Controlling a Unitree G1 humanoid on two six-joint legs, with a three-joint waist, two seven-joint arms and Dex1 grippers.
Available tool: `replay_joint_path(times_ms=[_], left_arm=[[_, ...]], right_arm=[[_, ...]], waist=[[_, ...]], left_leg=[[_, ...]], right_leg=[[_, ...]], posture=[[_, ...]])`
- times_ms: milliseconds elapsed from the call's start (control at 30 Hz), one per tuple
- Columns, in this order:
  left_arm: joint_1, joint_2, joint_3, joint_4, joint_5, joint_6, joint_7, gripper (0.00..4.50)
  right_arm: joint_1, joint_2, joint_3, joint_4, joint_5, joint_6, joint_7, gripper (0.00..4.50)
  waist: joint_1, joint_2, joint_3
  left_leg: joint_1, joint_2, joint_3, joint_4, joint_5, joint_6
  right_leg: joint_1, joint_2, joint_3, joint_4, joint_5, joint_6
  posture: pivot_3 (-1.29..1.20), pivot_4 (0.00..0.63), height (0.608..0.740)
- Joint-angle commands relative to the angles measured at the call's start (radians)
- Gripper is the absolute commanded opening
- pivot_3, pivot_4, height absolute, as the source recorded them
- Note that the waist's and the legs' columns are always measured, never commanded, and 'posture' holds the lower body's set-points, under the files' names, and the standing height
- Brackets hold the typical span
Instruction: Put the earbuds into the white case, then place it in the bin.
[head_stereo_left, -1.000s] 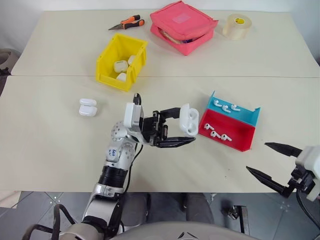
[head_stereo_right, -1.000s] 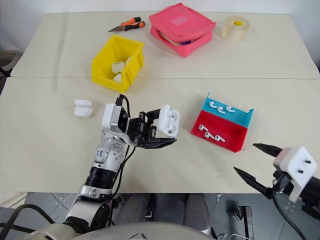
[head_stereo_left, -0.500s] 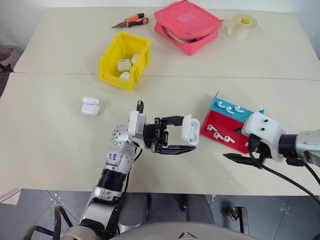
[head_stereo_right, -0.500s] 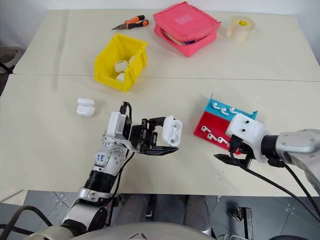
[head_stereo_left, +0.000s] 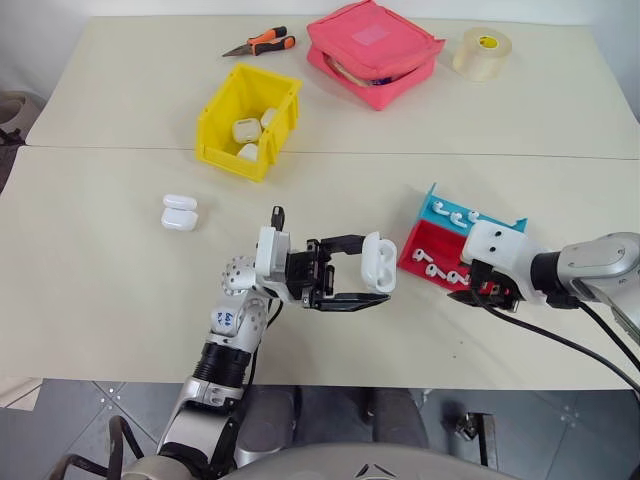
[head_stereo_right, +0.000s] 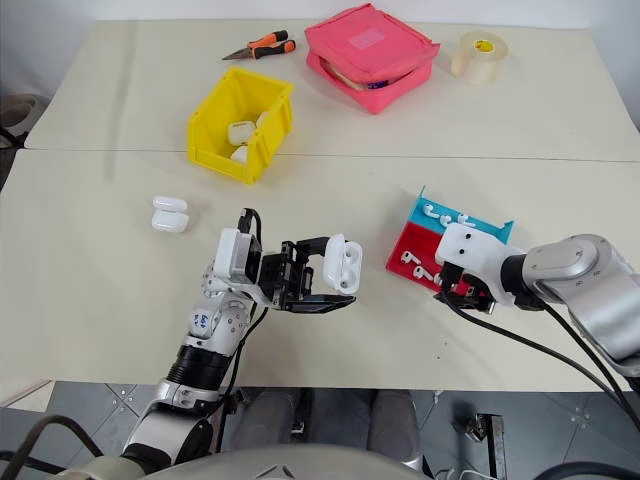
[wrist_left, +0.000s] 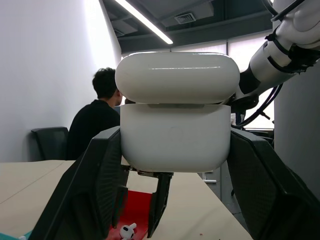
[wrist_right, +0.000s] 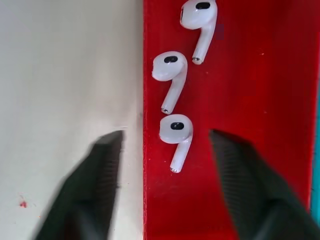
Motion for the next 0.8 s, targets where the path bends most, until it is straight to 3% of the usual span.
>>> replay_joint_path(times_ms=[33, 500, 600, 733, 800], left_arm=[[0.003, -0.005, -0.008, -0.023, -0.003, -0.016, 0.0, 2.78], [0.008, -0.003, -0.007, -0.02, -0.002, -0.026, 0.001, 2.78], [0.01, -0.002, -0.006, -0.02, -0.001, -0.028, 0.001, 2.78], [0.011, -0.002, -0.006, -0.023, 0.0, -0.029, 0.004, 2.78], [0.012, -0.001, -0.005, -0.024, -0.001, -0.029, 0.005, 2.78]], right_arm=[[-0.021, 0.009, 0.011, 0.001, -0.03, 0.002, 0.012, 2.27], [-0.058, 0.048, 0.062, 0.035, -0.094, -0.008, 0.051, 2.27], [-0.062, 0.063, 0.064, 0.039, -0.105, -0.006, 0.055, 1.69], [-0.059, 0.064, 0.068, 0.039, -0.116, -0.007, 0.069, 0.5], [-0.054, 0.061, 0.068, 0.039, -0.121, -0.01, 0.075, 0.49]], waist=[[0.0, 0.0, 0.0], [-0.001, 0.0, 0.0], [-0.001, 0.0, 0.0], [-0.001, 0.0, 0.0], [-0.001, 0.0, 0.0]], left_leg=[[0.0, 0.0, 0.0, 0.0, 0.0, 0.0], [0.0, 0.0, 0.0, 0.0, 0.0, 0.0], [0.0, 0.0, 0.0, 0.0, 0.0, 0.0], [0.0, 0.0, 0.0, 0.001, 0.0, 0.0], [0.0, 0.0, 0.0, 0.001, 0.0, 0.0]], right_leg=[[0.0, 0.0, 0.0, 0.0, 0.0, 0.0], [0.0, 0.0, 0.0, 0.0, 0.0, 0.0], [0.0, 0.0, 0.0, 0.0, 0.0, 0.0], [0.0, 0.0, 0.0, 0.0, 0.0, 0.0], [0.0, 0.0, 0.0, 0.0, 0.0, 0.0]], posture=[[0.0, 0.15, 0.74], [0.0, 0.15, 0.74], [0.0, 0.15, 0.74], [0.0, 0.15, 0.74], [0.0, 0.15, 0.74]])
